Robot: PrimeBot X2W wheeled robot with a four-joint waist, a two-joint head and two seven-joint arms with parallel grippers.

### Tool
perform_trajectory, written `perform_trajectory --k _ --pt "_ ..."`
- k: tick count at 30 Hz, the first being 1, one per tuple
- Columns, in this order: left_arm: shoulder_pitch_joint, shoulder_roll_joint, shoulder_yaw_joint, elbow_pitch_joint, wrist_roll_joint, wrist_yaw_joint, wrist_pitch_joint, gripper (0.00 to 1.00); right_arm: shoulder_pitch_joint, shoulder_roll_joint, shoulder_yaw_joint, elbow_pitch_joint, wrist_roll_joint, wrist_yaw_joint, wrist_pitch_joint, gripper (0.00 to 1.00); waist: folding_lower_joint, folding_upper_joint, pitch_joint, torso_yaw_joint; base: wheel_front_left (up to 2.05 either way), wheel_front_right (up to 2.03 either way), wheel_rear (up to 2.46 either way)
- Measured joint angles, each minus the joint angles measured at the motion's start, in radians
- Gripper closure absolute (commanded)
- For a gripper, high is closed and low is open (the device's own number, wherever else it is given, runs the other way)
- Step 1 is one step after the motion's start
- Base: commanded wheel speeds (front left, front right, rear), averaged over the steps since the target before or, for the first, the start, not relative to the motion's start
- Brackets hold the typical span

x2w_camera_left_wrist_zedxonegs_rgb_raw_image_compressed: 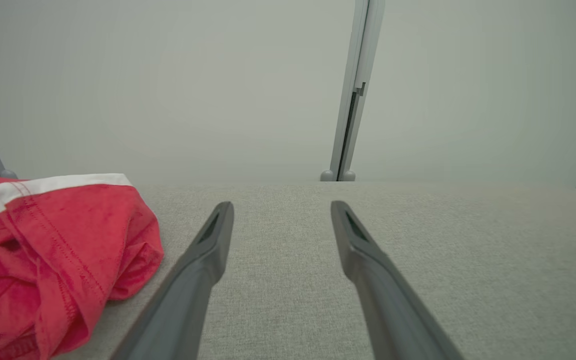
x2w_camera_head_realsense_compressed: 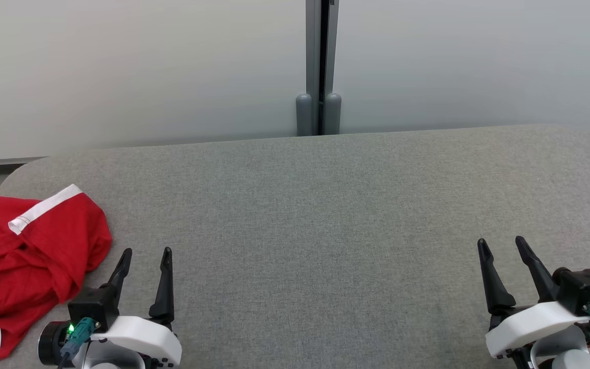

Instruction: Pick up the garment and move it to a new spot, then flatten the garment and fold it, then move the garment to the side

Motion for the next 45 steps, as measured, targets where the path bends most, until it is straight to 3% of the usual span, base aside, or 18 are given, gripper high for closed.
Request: perform_trajectory --k 14,31,38,45 --pt "-0.007 -0.008 0.009 0.046 0.050 0.005 -0.025 0.00 0.002 -0.004 0.015 0.016 -0.044 0.000 -0.018 0.00 0.0000 0.0000 -0.001 0.008 0.00 0.00 0.00" --pt "-0.016 -0.012 0.009 0.061 0.041 0.008 -0.025 0.00 0.002 -0.010 0.018 0.014 -0.015 0.000 -0.022 0.00 0.0000 0.0000 0.001 0.021 0.00 0.00 0.00" --pt "-0.040 -0.013 0.011 0.061 0.028 0.008 -0.026 0.00 0.002 -0.019 0.017 -0.015 -0.020 0.000 -0.022 0.00 0.0000 0.0000 0.010 0.071 0.00 0.00 0.00" --pt "-0.071 -0.013 0.015 0.062 0.015 0.005 -0.028 0.00 0.004 -0.019 0.025 -0.057 -0.030 0.000 -0.011 0.00 0.0000 0.0000 0.021 0.177 0.00 0.00 0.00"
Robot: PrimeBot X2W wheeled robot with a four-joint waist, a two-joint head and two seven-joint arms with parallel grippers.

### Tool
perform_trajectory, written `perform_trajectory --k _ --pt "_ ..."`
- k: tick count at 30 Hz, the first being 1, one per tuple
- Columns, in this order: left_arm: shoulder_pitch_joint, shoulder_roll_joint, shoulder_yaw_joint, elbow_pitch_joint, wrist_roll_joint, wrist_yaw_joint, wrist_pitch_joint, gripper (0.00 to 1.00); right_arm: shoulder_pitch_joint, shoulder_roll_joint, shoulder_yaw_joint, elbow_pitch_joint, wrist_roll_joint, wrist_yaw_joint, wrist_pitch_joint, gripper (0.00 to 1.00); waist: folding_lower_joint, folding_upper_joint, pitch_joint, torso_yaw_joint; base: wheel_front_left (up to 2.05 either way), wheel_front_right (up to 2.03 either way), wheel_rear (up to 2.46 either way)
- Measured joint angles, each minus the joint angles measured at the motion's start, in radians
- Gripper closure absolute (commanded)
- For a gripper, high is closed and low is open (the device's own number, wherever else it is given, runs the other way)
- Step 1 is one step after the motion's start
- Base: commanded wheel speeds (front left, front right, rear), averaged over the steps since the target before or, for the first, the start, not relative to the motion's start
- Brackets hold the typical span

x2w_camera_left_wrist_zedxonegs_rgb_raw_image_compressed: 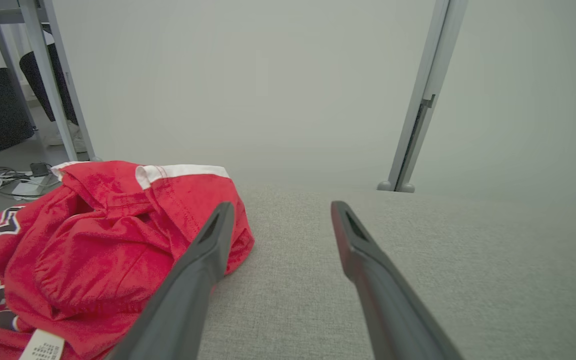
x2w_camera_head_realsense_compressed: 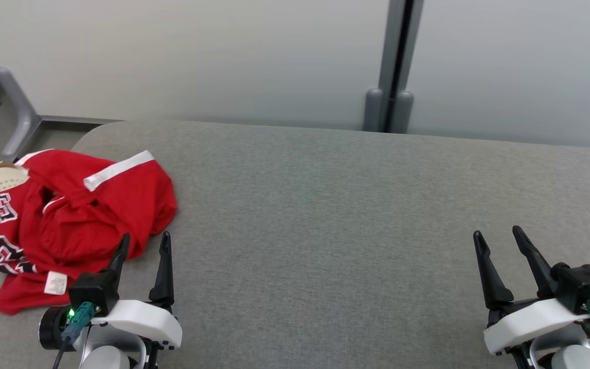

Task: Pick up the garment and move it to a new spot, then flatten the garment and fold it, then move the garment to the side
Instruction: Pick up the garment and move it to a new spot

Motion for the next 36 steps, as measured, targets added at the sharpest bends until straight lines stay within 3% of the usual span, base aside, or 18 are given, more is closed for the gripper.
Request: perform_trajectory --k 9,17,29,36 --pt "-0.001 0.000 0.024 -0.004 -0.009 0.002 0.000 0.00 -0.003 0.002 0.021 -0.032 -0.009 0.000 0.015 0.00 0.0000 0.0000 0.010 0.168 0.00 0.00 0.00" --pt "-0.001 0.000 0.035 -0.005 -0.010 -0.001 0.000 0.00 -0.008 0.006 0.027 -0.037 -0.017 0.000 0.026 0.00 -0.0001 0.0000 0.017 0.261 0.00 0.00 0.00" --pt "-0.017 0.000 0.026 0.008 -0.018 -0.002 0.000 0.00 -0.011 0.007 0.027 -0.032 -0.015 0.000 0.036 0.00 0.0000 0.0000 0.017 0.284 0.00 0.00 0.00" --pt "-0.079 0.000 -0.028 0.052 -0.058 -0.016 0.000 0.00 -0.027 -0.010 0.030 -0.051 -0.019 0.000 0.057 0.00 0.0000 0.0000 0.049 0.274 0.00 0.00 0.00"
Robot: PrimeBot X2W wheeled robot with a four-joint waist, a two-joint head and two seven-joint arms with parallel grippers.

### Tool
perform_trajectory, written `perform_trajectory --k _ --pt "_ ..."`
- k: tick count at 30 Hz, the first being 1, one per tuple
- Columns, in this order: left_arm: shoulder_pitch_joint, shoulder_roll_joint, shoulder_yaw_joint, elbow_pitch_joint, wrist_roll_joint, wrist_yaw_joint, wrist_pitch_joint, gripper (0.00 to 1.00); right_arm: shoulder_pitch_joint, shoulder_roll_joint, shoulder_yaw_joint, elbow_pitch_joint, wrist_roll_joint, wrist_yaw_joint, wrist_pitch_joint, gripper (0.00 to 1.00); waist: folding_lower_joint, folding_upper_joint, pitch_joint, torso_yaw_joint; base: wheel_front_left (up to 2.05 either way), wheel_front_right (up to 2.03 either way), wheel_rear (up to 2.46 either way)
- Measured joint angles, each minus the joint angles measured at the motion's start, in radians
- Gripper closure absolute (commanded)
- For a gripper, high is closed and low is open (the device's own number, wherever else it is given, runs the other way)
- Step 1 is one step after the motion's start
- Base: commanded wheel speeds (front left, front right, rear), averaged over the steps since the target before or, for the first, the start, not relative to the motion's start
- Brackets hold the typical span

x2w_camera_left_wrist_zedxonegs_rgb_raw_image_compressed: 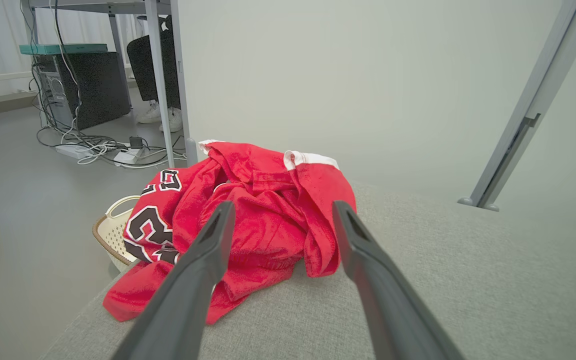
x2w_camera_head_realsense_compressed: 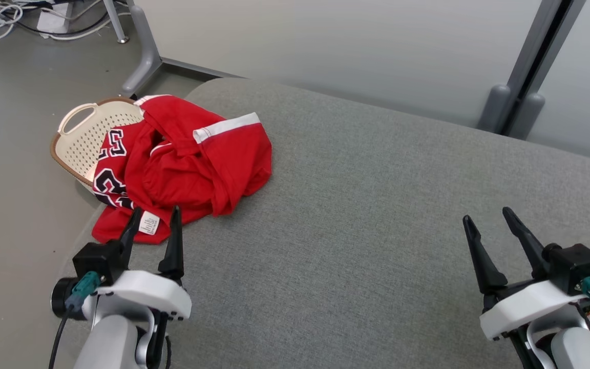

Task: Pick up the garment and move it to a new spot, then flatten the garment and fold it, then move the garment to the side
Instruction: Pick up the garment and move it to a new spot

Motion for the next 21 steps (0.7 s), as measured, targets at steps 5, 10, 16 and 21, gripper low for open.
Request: perform_trajectory --k 5,10,16,21 --pt "-0.131 0.000 -0.053 0.077 -0.056 0.000 0.000 0.00 -0.045 -0.036 0.010 -0.046 -0.002 0.000 0.032 0.00 0.0000 0.0000 0.063 -0.025 0.00 0.00 0.00" --pt "-0.300 0.001 -0.059 0.223 -0.125 0.002 0.000 0.00 -0.104 -0.077 0.031 -0.095 0.001 0.000 0.062 0.00 0.0000 0.0000 0.155 -0.069 0.00 0.00 0.00" --pt "-0.458 0.001 -0.019 0.449 -0.165 0.008 0.000 0.00 -0.142 -0.110 0.033 -0.124 0.013 0.000 0.073 0.00 0.0000 0.0000 0.262 -0.137 0.00 0.00 0.00" --pt "-0.556 0.024 0.029 0.641 -0.215 0.011 0.005 0.29 -0.152 -0.128 0.029 -0.126 0.022 0.000 0.073 0.00 0.0000 -0.0001 0.333 -0.196 0.00 0.00 0.00"
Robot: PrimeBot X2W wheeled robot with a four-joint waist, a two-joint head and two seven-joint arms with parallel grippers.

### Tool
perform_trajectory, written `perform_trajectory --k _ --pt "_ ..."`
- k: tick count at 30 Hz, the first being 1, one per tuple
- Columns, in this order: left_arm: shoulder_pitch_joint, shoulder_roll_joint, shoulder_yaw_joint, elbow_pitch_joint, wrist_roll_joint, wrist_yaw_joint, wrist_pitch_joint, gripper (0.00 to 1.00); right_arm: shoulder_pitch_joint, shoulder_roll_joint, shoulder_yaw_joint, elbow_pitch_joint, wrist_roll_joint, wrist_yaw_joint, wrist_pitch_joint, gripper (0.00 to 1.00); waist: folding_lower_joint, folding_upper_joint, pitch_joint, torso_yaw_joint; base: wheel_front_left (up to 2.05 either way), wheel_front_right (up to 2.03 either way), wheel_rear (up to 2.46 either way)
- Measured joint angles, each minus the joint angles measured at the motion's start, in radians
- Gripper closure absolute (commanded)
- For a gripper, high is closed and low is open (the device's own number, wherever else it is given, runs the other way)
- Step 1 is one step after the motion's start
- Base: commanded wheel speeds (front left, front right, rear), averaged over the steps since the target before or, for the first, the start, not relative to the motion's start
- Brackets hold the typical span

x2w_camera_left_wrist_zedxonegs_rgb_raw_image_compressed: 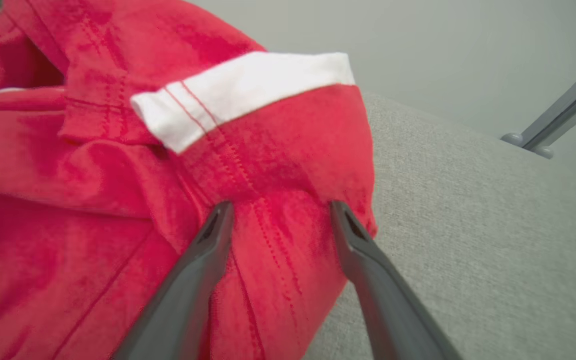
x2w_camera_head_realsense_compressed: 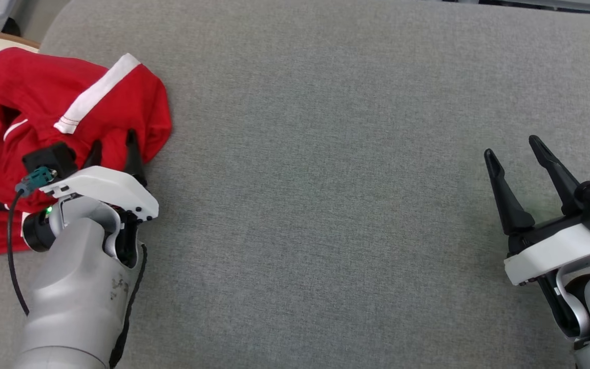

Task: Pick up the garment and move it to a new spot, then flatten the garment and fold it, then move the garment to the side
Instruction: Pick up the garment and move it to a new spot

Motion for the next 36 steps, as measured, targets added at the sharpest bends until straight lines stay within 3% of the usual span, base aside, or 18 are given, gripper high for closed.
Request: perform_trajectory --k 1,2,7,13,20,28,36 --pt "-0.011 0.006 0.003 0.014 -0.001 0.000 0.000 0.88 -0.002 -0.001 -0.001 0.001 0.002 0.000 0.000 0.00 0.0000 0.0000 0.007 -0.006 0.00 0.00 0.00" --pt "-0.021 0.009 0.006 0.023 -0.002 -0.001 -0.001 1.00 -0.003 -0.001 -0.003 0.002 0.002 0.000 0.000 0.00 0.0000 0.0000 0.012 -0.010 0.00 0.00 0.00" --pt "-0.019 0.031 0.019 -0.044 0.022 0.016 -0.002 1.00 -0.005 0.008 -0.016 0.008 0.010 0.000 -0.009 0.00 0.0000 0.0000 0.004 -0.007 0.00 0.00 0.00" --pt "0.090 0.043 0.065 -0.294 0.098 0.043 -0.003 1.00 0.002 0.029 -0.026 0.029 0.018 0.000 -0.026 0.00 0.0000 0.0000 -0.035 0.003 0.00 0.00 0.00" --pt "0.254 0.030 0.065 -0.642 0.214 0.043 -0.003 1.00 0.030 0.062 -0.044 0.062 0.016 0.000 -0.055 0.00 -0.0001 0.0000 -0.105 -0.002 0.00 0.00 0.00" --pt "0.453 0.001 -0.040 -0.933 0.276 0.034 -0.003 1.00 0.063 0.110 -0.057 0.097 0.016 0.000 -0.080 0.00 0.0000 0.0001 -0.177 -0.052 0.00 0.00 0.00" --pt "0.538 -0.017 -0.198 -1.044 0.279 0.015 0.063 1.00 0.067 0.134 -0.028 0.118 0.017 0.000 -0.095 0.00 0.0000 0.0000 -0.211 -0.146 0.00 0.00 0.00"
